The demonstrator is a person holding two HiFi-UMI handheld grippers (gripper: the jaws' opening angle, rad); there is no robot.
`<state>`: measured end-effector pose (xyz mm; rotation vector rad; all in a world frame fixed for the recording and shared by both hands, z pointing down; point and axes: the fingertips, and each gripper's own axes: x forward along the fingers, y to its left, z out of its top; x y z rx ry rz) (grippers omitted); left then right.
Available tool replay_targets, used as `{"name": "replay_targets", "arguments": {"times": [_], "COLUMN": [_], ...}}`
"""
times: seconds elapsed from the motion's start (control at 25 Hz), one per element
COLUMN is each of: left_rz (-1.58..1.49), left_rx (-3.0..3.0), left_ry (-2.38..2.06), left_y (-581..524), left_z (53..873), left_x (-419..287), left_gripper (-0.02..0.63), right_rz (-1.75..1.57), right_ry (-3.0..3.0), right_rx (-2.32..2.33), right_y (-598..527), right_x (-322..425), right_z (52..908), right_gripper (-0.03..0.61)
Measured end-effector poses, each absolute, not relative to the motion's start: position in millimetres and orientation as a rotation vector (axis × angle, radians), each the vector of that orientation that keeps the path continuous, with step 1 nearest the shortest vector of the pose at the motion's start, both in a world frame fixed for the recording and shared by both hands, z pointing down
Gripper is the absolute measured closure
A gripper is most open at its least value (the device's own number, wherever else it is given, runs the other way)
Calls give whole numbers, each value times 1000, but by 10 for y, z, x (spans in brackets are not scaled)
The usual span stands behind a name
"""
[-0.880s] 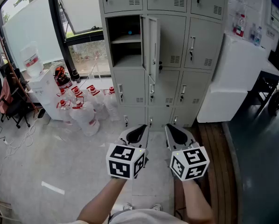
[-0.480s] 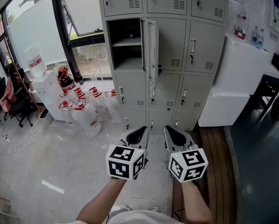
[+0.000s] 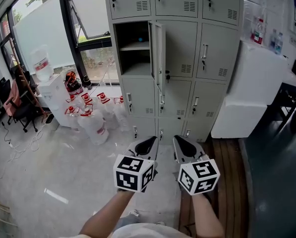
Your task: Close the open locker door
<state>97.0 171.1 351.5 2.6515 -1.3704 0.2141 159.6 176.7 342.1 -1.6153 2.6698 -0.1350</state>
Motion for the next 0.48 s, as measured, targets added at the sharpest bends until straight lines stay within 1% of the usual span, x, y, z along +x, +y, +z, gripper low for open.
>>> {"name": "replay_targets", "arguments": {"times": [0.48], "left_rz": [195], "left_rx": [2660], "left_ry": [-1338], "left_y": [1255], "left_z": [3587], "left_x": [1027], "left_gripper": [607], "right_rz": [-108], "right_ry": [2668], "right_rx": [-1647], "right_y": [1365], "right_x": [1655], "right_z": [3483], "right_gripper": [572]}}
